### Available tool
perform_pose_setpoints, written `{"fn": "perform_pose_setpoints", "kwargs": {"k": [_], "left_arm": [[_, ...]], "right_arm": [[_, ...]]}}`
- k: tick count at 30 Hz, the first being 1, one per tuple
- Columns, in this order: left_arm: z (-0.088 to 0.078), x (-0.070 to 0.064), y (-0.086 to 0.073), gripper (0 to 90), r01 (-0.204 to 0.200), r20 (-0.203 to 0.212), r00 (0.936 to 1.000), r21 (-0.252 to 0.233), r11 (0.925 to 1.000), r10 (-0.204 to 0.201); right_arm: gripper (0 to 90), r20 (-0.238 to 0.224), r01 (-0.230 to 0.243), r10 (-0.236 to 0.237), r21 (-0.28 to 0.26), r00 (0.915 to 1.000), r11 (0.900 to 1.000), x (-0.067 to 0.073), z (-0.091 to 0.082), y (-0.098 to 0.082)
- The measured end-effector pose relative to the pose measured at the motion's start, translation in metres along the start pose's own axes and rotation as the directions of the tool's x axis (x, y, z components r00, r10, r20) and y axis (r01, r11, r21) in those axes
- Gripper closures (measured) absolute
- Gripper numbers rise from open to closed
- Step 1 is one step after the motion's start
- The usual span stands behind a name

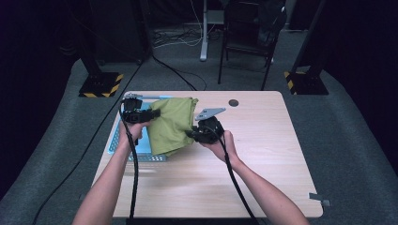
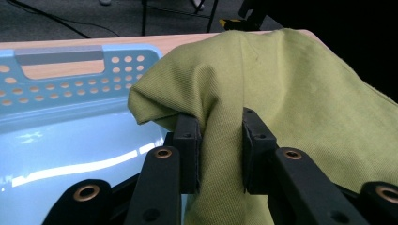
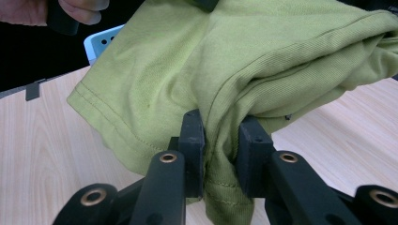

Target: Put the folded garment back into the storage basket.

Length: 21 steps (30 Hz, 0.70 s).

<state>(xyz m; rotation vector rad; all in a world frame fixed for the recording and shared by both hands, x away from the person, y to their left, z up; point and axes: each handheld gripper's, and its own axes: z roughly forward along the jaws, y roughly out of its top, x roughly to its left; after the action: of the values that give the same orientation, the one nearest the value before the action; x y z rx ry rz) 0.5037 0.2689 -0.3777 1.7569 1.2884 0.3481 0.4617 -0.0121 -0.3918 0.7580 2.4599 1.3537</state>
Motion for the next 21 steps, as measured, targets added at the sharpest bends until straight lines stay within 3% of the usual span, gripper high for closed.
{"fn": "perform_pose_setpoints", "kwargs": {"k": [21], "left_arm": [[-0.015,0.017,0.001,72.3,0.010,-0.030,0.9995,0.012,0.9999,-0.010]], "right_arm": [[74.5,-0.033,0.015,-0.015,-0.006,0.9993,1.000,0.006,0.018,0.012]]}}
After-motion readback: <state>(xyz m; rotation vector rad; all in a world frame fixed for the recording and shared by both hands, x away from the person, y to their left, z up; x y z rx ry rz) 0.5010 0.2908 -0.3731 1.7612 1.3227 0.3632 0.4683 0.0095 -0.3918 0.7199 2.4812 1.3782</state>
